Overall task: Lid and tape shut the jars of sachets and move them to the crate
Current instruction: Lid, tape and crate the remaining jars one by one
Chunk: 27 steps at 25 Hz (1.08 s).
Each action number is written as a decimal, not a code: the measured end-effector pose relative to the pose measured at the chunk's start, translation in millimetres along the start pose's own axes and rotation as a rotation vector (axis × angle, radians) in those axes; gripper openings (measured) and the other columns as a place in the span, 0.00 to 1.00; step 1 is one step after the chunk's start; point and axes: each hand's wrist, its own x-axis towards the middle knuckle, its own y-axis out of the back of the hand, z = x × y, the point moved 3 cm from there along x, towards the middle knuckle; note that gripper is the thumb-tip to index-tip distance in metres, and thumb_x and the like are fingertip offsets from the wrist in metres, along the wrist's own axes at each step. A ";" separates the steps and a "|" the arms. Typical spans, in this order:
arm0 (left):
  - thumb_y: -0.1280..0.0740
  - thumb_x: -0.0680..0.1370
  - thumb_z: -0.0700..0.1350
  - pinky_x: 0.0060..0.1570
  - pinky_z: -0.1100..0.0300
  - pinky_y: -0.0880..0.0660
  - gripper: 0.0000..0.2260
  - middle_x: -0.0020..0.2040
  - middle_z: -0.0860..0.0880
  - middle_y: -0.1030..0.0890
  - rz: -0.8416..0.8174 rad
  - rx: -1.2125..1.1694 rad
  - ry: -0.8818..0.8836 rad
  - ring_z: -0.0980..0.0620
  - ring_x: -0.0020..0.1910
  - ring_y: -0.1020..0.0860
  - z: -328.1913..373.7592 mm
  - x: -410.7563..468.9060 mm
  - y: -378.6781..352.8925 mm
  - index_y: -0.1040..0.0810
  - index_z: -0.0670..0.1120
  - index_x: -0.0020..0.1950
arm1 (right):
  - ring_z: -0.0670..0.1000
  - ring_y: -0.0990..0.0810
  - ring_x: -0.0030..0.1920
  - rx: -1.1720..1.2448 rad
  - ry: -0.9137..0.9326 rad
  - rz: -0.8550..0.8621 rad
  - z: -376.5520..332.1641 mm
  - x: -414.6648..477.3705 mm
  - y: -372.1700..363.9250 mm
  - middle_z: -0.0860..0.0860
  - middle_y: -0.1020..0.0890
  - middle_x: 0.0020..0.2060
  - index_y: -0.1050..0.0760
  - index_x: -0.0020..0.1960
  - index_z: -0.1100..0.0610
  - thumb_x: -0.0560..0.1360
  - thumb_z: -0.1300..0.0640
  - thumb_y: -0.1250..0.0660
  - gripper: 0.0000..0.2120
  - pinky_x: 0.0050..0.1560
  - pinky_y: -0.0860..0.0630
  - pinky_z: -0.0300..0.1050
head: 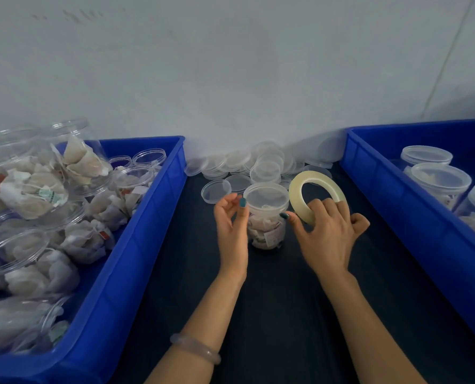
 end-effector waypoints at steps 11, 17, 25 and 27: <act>0.31 0.65 0.74 0.65 0.69 0.32 0.42 0.70 0.62 0.29 -0.307 0.286 -0.004 0.67 0.68 0.31 -10.3 13.6 -27.3 0.42 0.63 0.73 | 0.51 0.29 0.47 0.113 -0.025 -0.020 1.0 -2.8 -6.8 0.45 0.29 0.41 0.26 0.46 0.52 0.80 0.43 0.50 0.18 0.48 0.48 0.47; 0.21 0.57 0.66 0.57 0.65 0.26 0.35 0.60 0.60 0.24 -0.268 0.422 -0.132 0.63 0.60 0.25 -0.8 24.6 -21.2 0.29 0.65 0.60 | 0.49 0.28 0.46 0.111 0.039 0.012 10.4 -3.4 6.8 0.43 0.24 0.37 0.21 0.46 0.52 0.79 0.42 0.45 0.19 0.49 0.45 0.49; 0.20 0.57 0.62 0.56 0.63 0.24 0.34 0.60 0.55 0.20 -0.427 0.419 -0.015 0.60 0.59 0.22 18.1 19.4 8.1 0.27 0.61 0.60 | 0.52 0.25 0.39 0.005 0.197 0.170 12.3 -0.4 32.9 0.47 0.24 0.29 0.25 0.33 0.53 0.76 0.33 0.42 0.26 0.50 0.41 0.52; 0.19 0.61 0.59 0.52 0.66 0.24 0.33 0.59 0.55 0.19 -0.486 0.382 0.025 0.61 0.59 0.21 23.1 15.6 11.1 0.26 0.57 0.63 | 0.52 0.26 0.40 0.016 0.195 0.111 9.0 1.0 34.6 0.46 0.25 0.29 0.26 0.33 0.53 0.76 0.32 0.44 0.28 0.50 0.41 0.52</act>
